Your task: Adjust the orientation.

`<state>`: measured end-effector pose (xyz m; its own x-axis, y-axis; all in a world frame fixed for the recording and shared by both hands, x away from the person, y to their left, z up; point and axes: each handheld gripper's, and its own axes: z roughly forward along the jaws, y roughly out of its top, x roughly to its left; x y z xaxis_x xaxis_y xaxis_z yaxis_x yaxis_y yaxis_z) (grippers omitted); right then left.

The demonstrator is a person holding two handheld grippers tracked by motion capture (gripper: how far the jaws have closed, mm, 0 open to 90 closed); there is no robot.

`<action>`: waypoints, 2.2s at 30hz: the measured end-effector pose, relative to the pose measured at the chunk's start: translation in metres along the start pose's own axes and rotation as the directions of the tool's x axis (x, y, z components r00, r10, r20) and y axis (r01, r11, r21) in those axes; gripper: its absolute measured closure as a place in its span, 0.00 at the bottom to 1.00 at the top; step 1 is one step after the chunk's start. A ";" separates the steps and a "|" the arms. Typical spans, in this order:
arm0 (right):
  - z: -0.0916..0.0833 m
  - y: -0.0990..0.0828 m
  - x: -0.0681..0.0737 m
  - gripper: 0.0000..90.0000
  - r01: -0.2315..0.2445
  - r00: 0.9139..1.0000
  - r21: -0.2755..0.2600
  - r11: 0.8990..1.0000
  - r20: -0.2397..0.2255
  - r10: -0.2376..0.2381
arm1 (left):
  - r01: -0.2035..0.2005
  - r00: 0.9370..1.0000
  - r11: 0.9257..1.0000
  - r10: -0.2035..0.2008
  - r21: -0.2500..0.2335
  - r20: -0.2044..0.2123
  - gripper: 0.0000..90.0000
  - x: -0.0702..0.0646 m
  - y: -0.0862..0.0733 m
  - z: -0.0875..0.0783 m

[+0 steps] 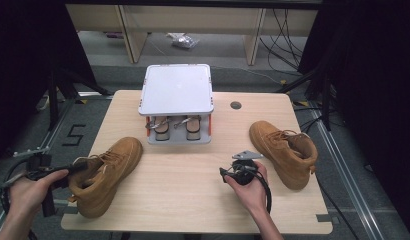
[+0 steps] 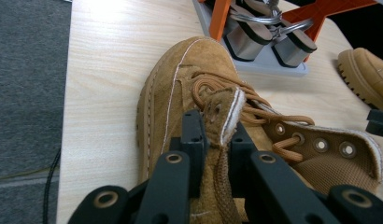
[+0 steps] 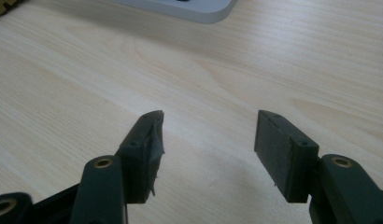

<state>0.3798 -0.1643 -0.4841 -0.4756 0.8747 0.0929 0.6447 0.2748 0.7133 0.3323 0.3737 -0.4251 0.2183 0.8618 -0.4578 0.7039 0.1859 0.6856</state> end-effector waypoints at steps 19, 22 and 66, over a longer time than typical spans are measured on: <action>0.001 -0.001 -0.003 0.48 -0.005 1.000 -0.007 1.000 -0.002 0.005 | 0.052 0.997 0.996 -0.047 -0.076 0.064 0.92 -0.002 0.001 0.002; 0.001 -0.001 -0.002 0.48 -0.016 1.000 -0.001 1.000 -0.003 0.016 | 0.051 0.997 0.995 -0.046 -0.086 0.065 0.92 -0.005 0.003 0.002; -0.001 -0.002 -0.007 0.48 0.000 1.000 -0.006 1.000 0.021 0.000 | 0.098 0.995 0.968 -0.086 -0.229 0.059 0.92 -0.004 0.041 -0.003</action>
<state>0.3814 -0.1711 -0.4858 -0.4633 0.8827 0.0783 0.6409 0.2727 0.7175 0.3584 0.3791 -0.3930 0.1962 0.8132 -0.5479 0.5481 0.3724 0.7489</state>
